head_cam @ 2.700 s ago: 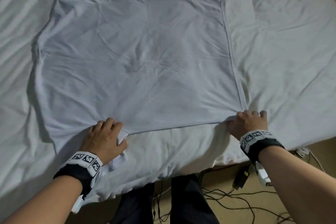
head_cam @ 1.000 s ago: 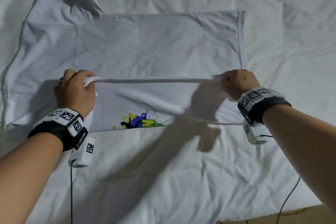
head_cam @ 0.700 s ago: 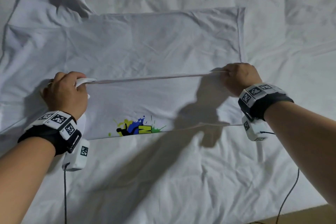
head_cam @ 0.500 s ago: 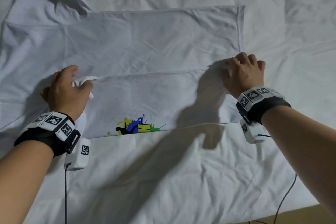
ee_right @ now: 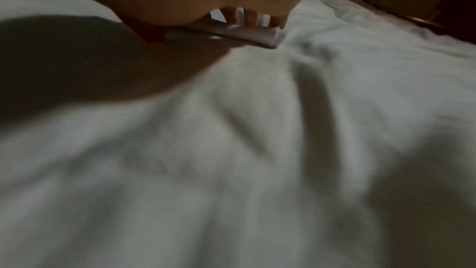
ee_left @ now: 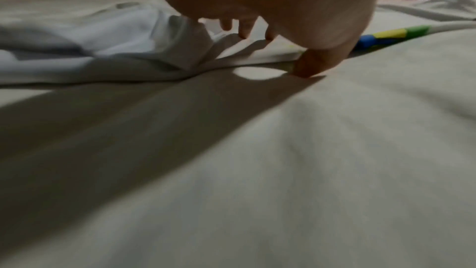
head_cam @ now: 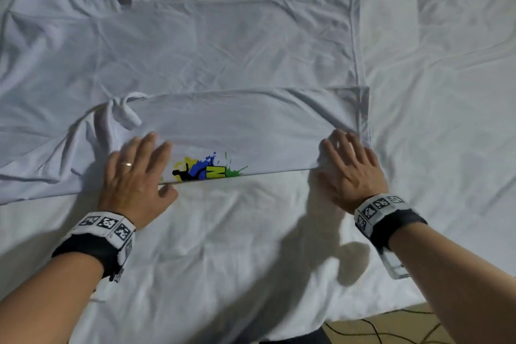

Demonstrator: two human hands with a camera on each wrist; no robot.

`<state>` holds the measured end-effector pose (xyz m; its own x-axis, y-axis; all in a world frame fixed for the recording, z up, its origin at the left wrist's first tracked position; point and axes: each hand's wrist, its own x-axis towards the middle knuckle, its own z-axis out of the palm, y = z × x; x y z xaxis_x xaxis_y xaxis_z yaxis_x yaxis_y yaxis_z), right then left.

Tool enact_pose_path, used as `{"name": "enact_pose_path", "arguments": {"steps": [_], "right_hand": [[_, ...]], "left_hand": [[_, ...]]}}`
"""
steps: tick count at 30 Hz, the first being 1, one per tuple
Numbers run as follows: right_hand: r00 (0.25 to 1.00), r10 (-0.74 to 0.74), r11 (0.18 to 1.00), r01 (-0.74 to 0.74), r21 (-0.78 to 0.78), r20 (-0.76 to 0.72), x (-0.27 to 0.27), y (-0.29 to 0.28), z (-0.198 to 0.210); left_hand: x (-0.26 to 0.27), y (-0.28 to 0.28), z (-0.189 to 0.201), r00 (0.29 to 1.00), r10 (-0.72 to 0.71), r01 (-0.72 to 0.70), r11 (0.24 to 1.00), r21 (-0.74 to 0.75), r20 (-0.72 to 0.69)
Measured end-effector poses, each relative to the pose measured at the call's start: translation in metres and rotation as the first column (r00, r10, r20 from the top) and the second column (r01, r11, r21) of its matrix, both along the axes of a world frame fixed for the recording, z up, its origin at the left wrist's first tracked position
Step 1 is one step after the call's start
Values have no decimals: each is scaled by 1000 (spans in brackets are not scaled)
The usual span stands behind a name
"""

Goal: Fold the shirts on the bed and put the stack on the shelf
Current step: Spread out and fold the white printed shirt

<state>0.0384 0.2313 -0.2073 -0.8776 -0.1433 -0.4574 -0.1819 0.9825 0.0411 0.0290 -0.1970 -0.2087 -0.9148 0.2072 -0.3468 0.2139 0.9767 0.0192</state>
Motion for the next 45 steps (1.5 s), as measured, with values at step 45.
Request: {"name": "enact_pose_path", "arguments": {"steps": [45], "right_hand": [[989, -125, 989, 119, -85, -79, 26, 72, 25]], "left_hand": [[80, 25, 20, 940, 312, -318, 948, -19, -135]]}}
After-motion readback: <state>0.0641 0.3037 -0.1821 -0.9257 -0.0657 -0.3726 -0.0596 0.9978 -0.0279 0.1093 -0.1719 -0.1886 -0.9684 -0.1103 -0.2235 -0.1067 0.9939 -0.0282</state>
